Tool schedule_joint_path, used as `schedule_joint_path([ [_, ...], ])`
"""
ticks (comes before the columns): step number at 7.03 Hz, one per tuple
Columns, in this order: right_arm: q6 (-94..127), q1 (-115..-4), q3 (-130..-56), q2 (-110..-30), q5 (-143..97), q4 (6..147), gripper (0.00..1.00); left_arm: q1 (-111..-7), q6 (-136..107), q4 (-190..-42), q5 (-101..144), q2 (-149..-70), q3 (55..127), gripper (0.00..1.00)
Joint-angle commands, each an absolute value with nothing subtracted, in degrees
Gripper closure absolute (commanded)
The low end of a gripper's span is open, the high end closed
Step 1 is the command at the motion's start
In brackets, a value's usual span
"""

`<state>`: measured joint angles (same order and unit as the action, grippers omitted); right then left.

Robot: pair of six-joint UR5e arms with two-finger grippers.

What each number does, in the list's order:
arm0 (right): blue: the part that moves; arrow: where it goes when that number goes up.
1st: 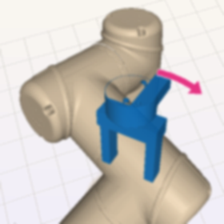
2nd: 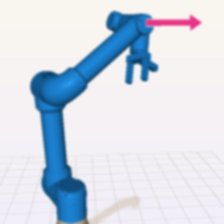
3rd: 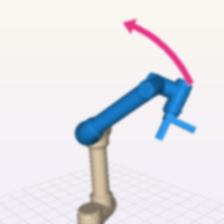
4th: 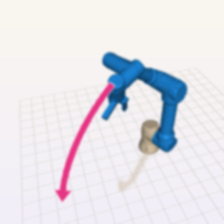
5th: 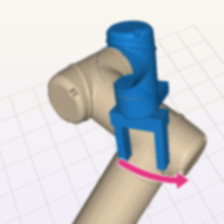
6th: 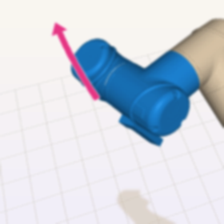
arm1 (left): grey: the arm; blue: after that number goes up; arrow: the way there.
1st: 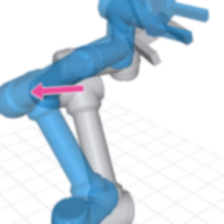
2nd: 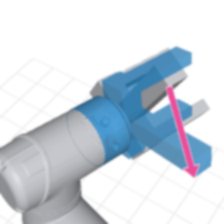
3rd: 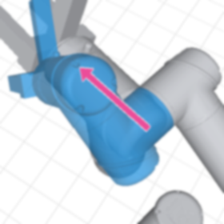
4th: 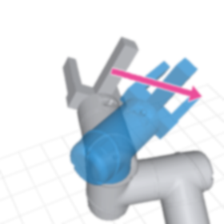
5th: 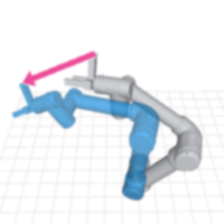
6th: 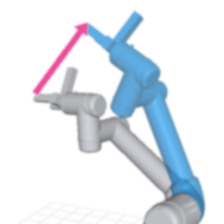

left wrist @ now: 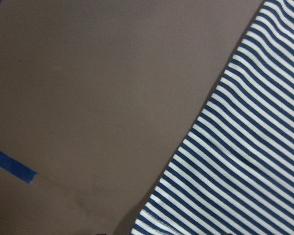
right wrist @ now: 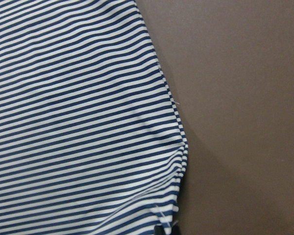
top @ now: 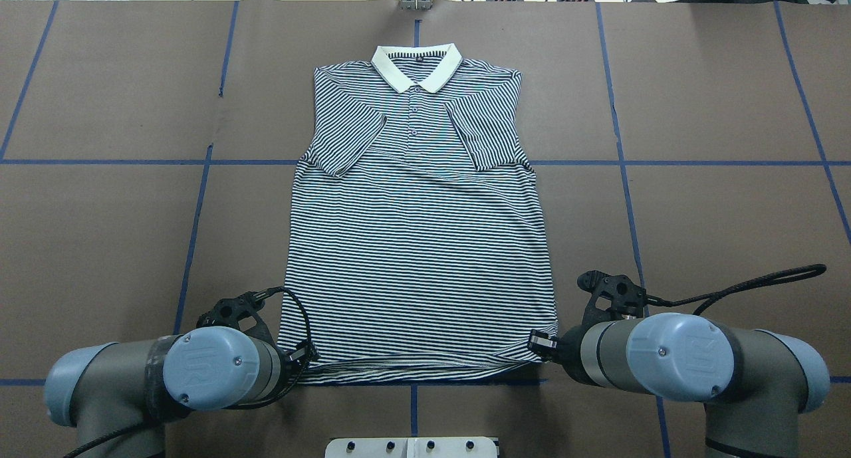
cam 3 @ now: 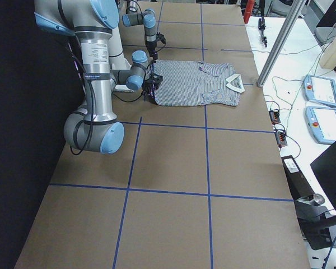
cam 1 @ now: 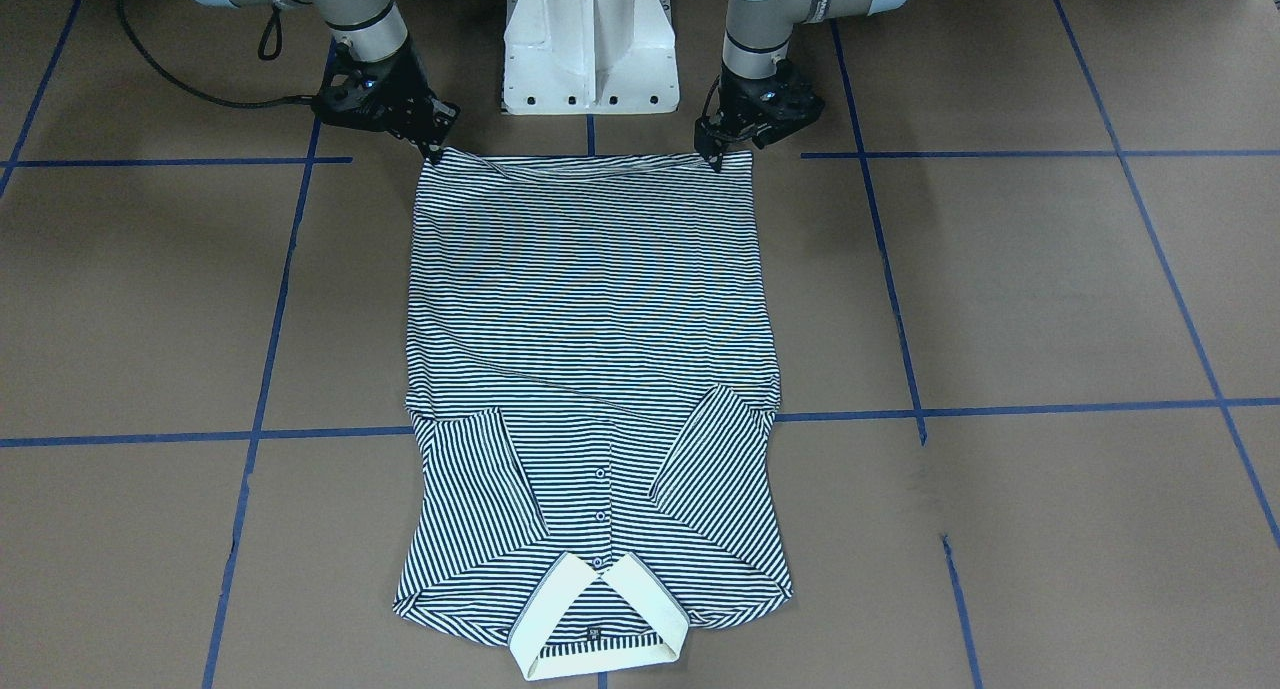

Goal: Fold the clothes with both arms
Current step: 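Grasp both bottom hem corners with the left and right grippers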

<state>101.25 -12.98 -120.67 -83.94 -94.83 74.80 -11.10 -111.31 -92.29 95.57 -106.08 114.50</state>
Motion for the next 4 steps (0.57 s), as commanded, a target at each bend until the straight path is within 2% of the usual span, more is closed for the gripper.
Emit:
schedule_joint_path([
  [1,101.2,-13.0,-120.7,-84.0,-94.8,74.8,1.00,-11.2,-111.4,-92.3,95.5,-106.1,113.9,0.22],
  [2,101.2,-13.0,-120.7,-84.0,-94.8,74.8,1.00,-11.2,-111.4,-92.3,95.5,-106.1,113.8,0.24],
  [3,101.2,-13.0,-120.8,-84.0,-94.8,74.8,1.00,-11.2,-111.6,-92.2,95.5,-106.1,113.9,0.37],
  [4,101.2,-13.0,-120.8,-84.0,-94.8,74.8,1.00,-11.1,-111.6,-92.2,95.5,-106.0,113.9,0.65],
])
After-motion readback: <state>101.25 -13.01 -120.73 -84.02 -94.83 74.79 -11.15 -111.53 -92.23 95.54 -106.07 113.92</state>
